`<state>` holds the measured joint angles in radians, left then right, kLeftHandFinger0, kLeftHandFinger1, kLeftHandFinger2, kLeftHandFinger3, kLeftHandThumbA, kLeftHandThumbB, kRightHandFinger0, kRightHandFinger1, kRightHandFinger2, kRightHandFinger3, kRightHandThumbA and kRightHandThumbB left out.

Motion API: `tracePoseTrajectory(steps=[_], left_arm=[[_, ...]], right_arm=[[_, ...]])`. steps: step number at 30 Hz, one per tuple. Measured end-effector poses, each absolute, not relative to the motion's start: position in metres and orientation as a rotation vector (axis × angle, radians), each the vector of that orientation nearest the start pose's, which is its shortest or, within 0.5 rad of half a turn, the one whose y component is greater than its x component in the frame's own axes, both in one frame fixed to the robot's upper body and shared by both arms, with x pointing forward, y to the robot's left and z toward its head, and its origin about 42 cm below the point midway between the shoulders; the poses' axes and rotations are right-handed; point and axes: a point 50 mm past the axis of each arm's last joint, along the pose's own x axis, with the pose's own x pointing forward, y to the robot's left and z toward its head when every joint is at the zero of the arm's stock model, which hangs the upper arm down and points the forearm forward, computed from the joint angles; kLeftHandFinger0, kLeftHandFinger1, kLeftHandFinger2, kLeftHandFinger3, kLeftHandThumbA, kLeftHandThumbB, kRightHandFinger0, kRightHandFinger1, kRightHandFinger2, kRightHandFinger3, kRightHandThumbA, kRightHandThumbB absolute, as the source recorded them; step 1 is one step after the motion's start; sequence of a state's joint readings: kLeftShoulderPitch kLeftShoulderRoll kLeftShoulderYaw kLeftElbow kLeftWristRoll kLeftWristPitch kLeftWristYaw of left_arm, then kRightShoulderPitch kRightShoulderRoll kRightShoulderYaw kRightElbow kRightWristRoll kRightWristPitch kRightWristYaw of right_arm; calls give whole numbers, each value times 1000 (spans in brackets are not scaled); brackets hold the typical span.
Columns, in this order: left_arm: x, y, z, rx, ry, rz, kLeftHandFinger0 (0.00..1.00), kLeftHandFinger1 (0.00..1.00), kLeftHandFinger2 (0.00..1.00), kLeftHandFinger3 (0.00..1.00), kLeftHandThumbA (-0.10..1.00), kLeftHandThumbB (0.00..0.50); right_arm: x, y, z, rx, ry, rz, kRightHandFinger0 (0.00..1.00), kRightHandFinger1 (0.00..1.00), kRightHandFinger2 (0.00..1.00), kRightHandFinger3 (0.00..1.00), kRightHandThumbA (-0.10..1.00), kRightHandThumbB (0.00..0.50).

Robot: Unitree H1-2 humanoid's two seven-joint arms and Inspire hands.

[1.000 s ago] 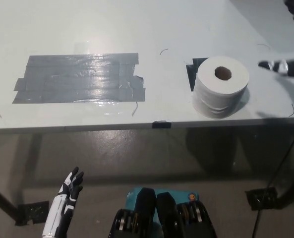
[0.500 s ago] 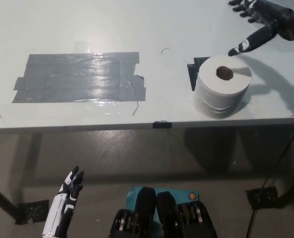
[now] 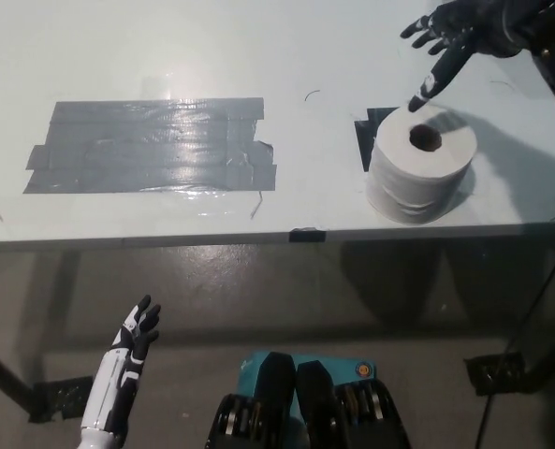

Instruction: A toilet paper roll is kept on the black spot on the desk infront of the robot and the robot inserts its right thumb into the hole in the centre to grab the roll. Then it passes the roll to a person.

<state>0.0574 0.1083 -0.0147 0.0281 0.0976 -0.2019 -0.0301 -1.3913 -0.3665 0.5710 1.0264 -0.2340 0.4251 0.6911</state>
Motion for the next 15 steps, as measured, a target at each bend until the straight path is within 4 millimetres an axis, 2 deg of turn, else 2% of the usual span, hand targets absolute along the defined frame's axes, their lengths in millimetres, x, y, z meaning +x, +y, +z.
tracePoseTrajectory(steps=[3, 5, 7, 9, 11, 12, 15], left_arm=[[265, 242, 88, 207, -118, -57, 1000, 1000, 1000, 1000, 978, 192], [265, 242, 89, 208, -120, -58, 1000, 1000, 1000, 1000, 977, 178], [266, 241, 90, 209, -124, -60, 1000, 1000, 1000, 1000, 971, 169], [267, 241, 91, 210, -129, -61, 1000, 1000, 1000, 1000, 967, 170], [268, 241, 92, 210, -132, -62, 1000, 1000, 1000, 1000, 961, 166], [268, 240, 92, 211, -132, -62, 1000, 1000, 1000, 1000, 961, 167], [267, 240, 92, 212, -131, -63, 1000, 1000, 1000, 1000, 962, 168]], right_arm=[[588, -199, 403, -1000, 425, 511, 1000, 1000, 1000, 1000, 948, 415], [589, -200, 402, -1010, 433, 506, 1000, 1000, 1000, 1000, 1000, 401], [589, -201, 401, -1024, 438, 505, 1000, 1000, 1000, 1000, 1000, 404], [589, -202, 398, -1037, 455, 509, 1000, 1000, 1000, 1000, 1000, 361], [590, -204, 394, -1036, 476, 519, 1000, 1000, 1000, 1000, 1000, 355], [590, -206, 391, -1037, 486, 525, 1000, 1000, 1000, 1000, 1000, 330], [591, -209, 385, -1040, 502, 539, 1000, 1000, 1000, 1000, 1000, 297]])
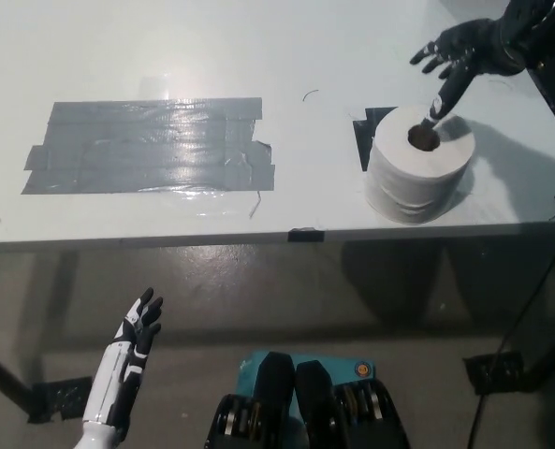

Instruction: A toilet paper roll is kept on the black spot on the desk infront of the robot and the robot inserts its right thumb into the hole in the centre to grab the roll. Then it passes the roll to a person.

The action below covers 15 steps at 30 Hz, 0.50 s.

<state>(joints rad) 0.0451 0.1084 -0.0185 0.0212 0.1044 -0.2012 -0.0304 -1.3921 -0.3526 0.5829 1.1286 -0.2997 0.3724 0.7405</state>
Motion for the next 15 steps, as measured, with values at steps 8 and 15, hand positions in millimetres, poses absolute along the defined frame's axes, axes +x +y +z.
tracePoseTrajectory(steps=[8, 15], left_arm=[[269, 239, 93, 214, -137, -66, 1000, 1000, 1000, 1000, 968, 187], [269, 239, 93, 214, -137, -66, 1000, 1000, 1000, 1000, 963, 194]], right_arm=[[591, -209, 385, -1072, 475, 567, 1000, 1000, 1000, 1000, 1000, 201], [592, -211, 384, -1082, 462, 575, 1000, 1000, 1000, 1000, 1000, 207]])
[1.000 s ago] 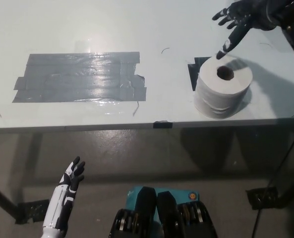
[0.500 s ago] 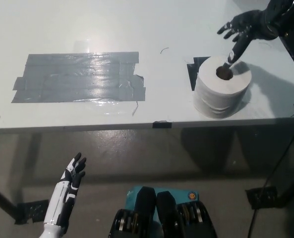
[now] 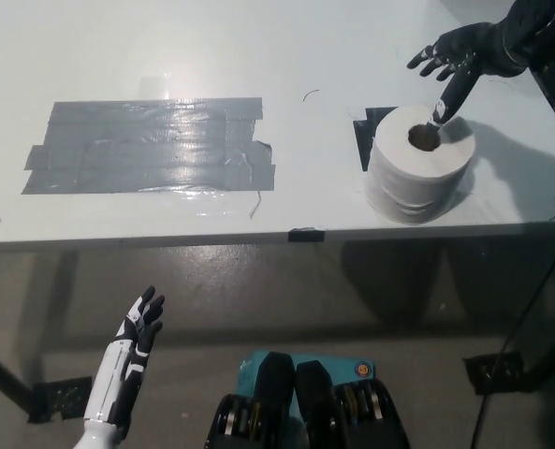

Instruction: A toilet paper roll is kept on the black spot on the desk infront of the robot and the robot inserts its right thumb into the hole in the centre to grab the roll. Then it passes the roll to a person.

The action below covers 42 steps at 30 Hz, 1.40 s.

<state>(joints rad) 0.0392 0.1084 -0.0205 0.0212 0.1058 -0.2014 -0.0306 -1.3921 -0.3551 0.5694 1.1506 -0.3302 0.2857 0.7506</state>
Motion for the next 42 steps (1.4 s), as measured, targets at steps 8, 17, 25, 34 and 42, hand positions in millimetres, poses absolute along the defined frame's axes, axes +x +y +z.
tracePoseTrajectory(steps=[8, 17, 25, 34, 42], left_arm=[[269, 239, 93, 213, -137, -68, 1000, 1000, 1000, 1000, 966, 208], [270, 238, 94, 213, -140, -72, 1000, 1000, 1000, 1000, 964, 197], [271, 237, 95, 213, -145, -75, 1000, 1000, 1000, 1000, 962, 201], [273, 236, 96, 213, -149, -76, 1000, 1000, 1000, 1000, 962, 212], [274, 236, 100, 214, -162, -77, 1000, 1000, 1000, 1000, 962, 199]], right_arm=[[592, -212, 385, -1076, 445, 575, 1000, 1000, 1000, 1000, 1000, 206], [594, -209, 382, -1085, 411, 563, 1000, 1000, 1000, 1000, 1000, 256], [594, -203, 370, -1083, 402, 570, 1000, 1000, 1000, 1000, 964, 295], [595, -199, 358, -1093, 394, 534, 1000, 1000, 1000, 1000, 1000, 243], [595, -199, 354, -1106, 389, 546, 1000, 1000, 1000, 1000, 1000, 233]])
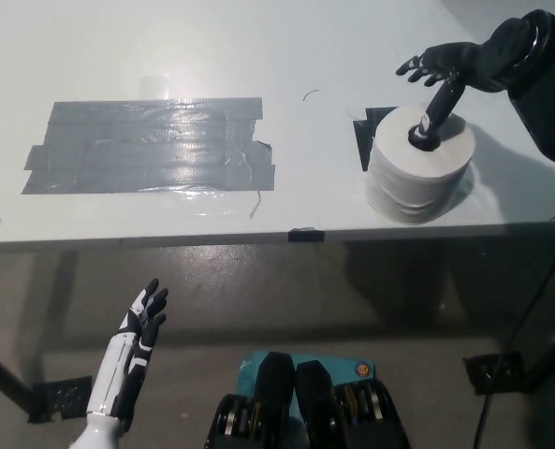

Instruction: A toilet paper roll is kept on the black spot on the desk infront of the robot and the robot inserts its right thumb into the hole in the centre to grab the roll. Then it passes the roll to a person.

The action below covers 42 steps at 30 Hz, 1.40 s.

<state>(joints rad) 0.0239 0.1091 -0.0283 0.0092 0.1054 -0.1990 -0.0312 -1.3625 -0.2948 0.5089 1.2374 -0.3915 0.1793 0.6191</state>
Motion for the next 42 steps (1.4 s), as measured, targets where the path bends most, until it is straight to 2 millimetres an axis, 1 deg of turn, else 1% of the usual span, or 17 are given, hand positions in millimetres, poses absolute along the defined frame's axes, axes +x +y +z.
tracePoseTrajectory(steps=[1, 4, 7, 9, 11, 13, 17, 20, 23, 24, 28, 32, 36, 39, 40, 41, 42], left_arm=[[275, 236, 101, 213, -164, -77, 1000, 1000, 1000, 1000, 962, 201], [275, 236, 102, 214, -167, -77, 1000, 1000, 1000, 1000, 964, 209], [275, 236, 102, 214, -165, -77, 1000, 1000, 1000, 1000, 973, 201], [275, 236, 102, 216, -164, -77, 1000, 1000, 1000, 1000, 975, 202], [275, 237, 102, 217, -164, -77, 1000, 1000, 1000, 1000, 974, 198], [276, 237, 103, 217, -165, -77, 1000, 1000, 1000, 1000, 979, 196], [276, 237, 104, 218, -164, -78, 1000, 1000, 1000, 1000, 981, 194], [276, 237, 104, 219, -162, -80, 1000, 1000, 1000, 1000, 977, 191], [276, 237, 104, 220, -162, -81, 1000, 1000, 1000, 1000, 979, 208], [276, 237, 104, 221, -162, -82, 1000, 1000, 1000, 1000, 980, 208], [276, 236, 104, 221, -162, -84, 1000, 1000, 1000, 1000, 969, 180], [276, 235, 103, 221, -161, -87, 1000, 1000, 1000, 1000, 965, 183], [275, 235, 103, 221, -161, -89, 1000, 1000, 1000, 1000, 969, 202], [275, 234, 103, 221, -159, -90, 1000, 1000, 1000, 1000, 971, 200], [274, 234, 103, 221, -159, -90, 1000, 1000, 1000, 1000, 968, 184], [274, 235, 103, 221, -159, -90, 1000, 1000, 1000, 1000, 966, 183], [274, 235, 103, 222, -160, -90, 1000, 1000, 1000, 1000, 966, 184]], right_arm=[[595, -198, 353, -1107, 388, 548, 1000, 1000, 1000, 1000, 1000, 237], [595, -197, 351, -1110, 388, 552, 1000, 1000, 1000, 1000, 1000, 278], [595, -197, 348, -1114, 397, 551, 1000, 1000, 1000, 1000, 1000, 263], [594, -197, 345, -1134, 407, 551, 1000, 1000, 1000, 1000, 932, 294], [594, -197, 343, -1142, 414, 547, 1000, 1000, 1000, 1000, 907, 277], [595, -197, 342, -1147, 417, 542, 1000, 1000, 1000, 1000, 929, 281], [594, -197, 341, -1167, 424, 540, 1000, 1000, 1000, 1000, 899, 278], [594, -196, 340, -1170, 425, 541, 1000, 1000, 1000, 1000, 911, 255], [594, -195, 339, -1176, 425, 545, 1000, 1000, 1000, 1000, 909, 259], [594, -194, 338, -1177, 426, 547, 1000, 1000, 1000, 1000, 890, 270], [593, -189, 333, -1181, 435, 553, 1000, 1000, 1000, 1000, 888, 292], [593, -184, 329, -1187, 436, 549, 1000, 1000, 1000, 1000, 858, 293], [593, -182, 327, -1195, 432, 540, 1000, 1000, 1000, 1000, 910, 291], [593, -177, 325, -1214, 425, 536, 1000, 1000, 1000, 1000, 830, 284], [593, -176, 325, -1216, 422, 533, 1000, 1000, 1000, 1000, 786, 275], [593, -175, 324, -1218, 419, 531, 1000, 1000, 1000, 1000, 764, 271], [593, -174, 323, -1219, 418, 530, 1000, 1000, 1000, 1000, 757, 281]])
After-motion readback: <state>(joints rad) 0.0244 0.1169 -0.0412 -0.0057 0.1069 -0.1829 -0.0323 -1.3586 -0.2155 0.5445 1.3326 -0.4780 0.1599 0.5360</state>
